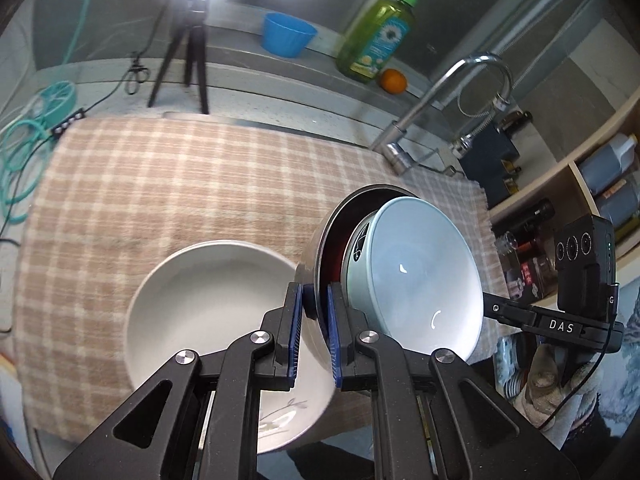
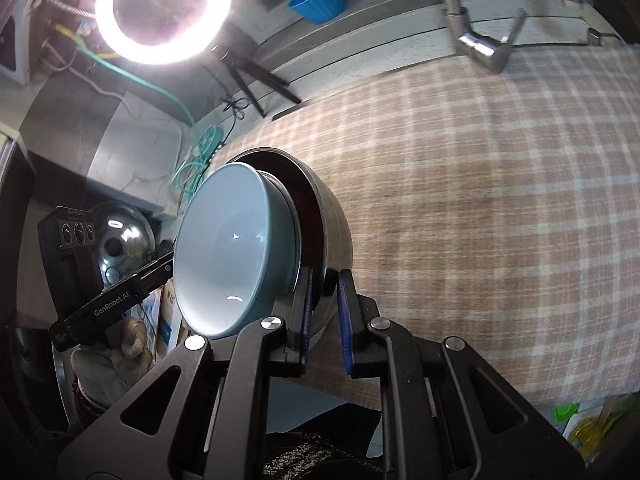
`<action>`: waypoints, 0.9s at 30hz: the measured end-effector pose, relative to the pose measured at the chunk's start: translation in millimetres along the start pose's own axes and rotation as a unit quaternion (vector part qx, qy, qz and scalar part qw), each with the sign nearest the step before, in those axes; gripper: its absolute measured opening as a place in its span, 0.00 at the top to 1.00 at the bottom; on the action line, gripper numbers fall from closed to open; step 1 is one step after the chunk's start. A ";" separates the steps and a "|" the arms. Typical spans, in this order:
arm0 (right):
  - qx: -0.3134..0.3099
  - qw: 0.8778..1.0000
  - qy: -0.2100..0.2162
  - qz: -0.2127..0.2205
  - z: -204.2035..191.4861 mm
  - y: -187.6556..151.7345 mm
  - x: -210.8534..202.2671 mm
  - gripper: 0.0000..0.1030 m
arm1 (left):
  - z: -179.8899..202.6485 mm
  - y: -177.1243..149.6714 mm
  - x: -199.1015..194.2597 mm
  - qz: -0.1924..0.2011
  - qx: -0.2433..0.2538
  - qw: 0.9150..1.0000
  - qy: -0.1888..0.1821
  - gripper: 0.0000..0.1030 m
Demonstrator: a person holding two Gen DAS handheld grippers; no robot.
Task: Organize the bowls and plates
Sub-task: 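Lift the nested steel bowl and lower it onto the plate stack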
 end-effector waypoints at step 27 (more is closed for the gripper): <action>-0.058 0.994 0.009 -0.089 -62.3 -13.4 81.7 0.88 | -83.3 -44.2 -25.4 0.010 -0.099 0.994 0.036 0.91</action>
Point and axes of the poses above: each gripper's, at about its wrist camera, not at the fingertips, and x roughly the way its jaws point, z to its right, y to its top, the point moved 8 cm from there along x, roughly the way its jaws point, and after that the axes turned 7 degrees about -z, right-handed, at the moved point
